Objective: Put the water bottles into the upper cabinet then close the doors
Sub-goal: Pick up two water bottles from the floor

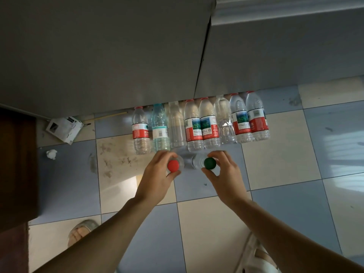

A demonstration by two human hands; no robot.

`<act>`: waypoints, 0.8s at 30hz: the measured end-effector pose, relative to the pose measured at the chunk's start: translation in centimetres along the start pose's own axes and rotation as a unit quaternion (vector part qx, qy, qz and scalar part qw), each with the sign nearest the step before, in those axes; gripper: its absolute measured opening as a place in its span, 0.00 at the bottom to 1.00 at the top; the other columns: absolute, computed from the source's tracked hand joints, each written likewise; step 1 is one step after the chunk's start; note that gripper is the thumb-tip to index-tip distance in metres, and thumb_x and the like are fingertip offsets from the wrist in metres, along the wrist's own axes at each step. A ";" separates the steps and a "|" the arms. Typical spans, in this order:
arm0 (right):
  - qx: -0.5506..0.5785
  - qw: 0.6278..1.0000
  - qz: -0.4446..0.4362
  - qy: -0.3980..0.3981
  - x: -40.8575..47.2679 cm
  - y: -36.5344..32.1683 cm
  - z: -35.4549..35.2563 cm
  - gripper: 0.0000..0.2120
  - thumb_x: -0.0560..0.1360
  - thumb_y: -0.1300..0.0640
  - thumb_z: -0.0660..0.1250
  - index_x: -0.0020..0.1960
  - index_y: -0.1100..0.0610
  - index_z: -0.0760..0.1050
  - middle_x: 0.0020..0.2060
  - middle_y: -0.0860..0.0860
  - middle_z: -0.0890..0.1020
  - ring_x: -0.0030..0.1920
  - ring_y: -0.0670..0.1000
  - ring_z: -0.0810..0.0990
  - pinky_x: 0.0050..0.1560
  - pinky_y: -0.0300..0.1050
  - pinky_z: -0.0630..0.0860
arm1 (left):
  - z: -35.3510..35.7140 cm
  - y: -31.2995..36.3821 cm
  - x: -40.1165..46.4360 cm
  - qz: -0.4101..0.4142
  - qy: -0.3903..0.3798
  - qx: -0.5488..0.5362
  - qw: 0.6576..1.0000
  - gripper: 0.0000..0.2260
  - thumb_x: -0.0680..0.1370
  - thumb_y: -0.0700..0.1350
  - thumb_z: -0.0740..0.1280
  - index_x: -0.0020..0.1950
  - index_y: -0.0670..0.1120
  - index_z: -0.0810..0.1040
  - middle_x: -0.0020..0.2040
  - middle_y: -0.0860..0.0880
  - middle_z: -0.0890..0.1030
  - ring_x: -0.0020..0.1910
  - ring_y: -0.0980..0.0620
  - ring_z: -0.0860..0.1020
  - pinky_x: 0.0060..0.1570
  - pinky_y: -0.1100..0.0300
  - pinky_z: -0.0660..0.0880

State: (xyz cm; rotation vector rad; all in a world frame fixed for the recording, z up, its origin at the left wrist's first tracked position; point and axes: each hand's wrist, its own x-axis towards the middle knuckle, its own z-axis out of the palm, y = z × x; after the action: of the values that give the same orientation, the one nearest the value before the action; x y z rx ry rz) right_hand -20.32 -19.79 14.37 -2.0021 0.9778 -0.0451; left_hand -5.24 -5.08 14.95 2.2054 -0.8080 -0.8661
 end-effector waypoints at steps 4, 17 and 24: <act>0.064 0.996 0.065 -0.016 0.1 0.8 0.2 0.27 0.71 0.55 0.78 0.66 0.52 0.70 0.62 0.48 0.78 0.61 0.49 0.76 0.60 0.40 0.73 | 0.5 -0.7 -0.5 -0.032 0.018 -0.021 0.999 0.26 0.71 0.44 0.79 0.66 0.50 0.74 0.64 0.53 0.76 0.62 0.50 0.76 0.63 0.55 0.76; 0.144 0.982 0.122 -0.022 2.9 8.1 6.5 0.32 0.66 0.59 0.81 0.66 0.52 0.72 0.53 0.42 0.80 0.54 0.43 0.79 0.56 0.41 0.79 | 8.2 -7.0 1.7 -0.092 0.121 -0.211 0.966 0.34 0.64 0.40 0.83 0.59 0.67 0.73 0.58 0.60 0.80 0.59 0.58 0.78 0.55 0.71 0.73; 0.177 0.978 0.106 0.002 3.4 9.3 8.2 0.29 0.66 0.60 0.81 0.63 0.50 0.74 0.49 0.41 0.81 0.51 0.40 0.80 0.45 0.28 0.76 | 9.5 -8.2 2.0 -0.105 0.135 -0.231 0.958 0.29 0.66 0.41 0.83 0.62 0.58 0.77 0.54 0.60 0.82 0.56 0.60 0.80 0.54 0.71 0.75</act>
State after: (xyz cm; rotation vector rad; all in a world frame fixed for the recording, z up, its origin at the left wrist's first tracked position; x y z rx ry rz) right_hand -20.61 -19.06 1.53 -1.5673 1.0979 -0.0999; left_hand -8.54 -4.52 2.71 1.9472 -0.2122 -0.7387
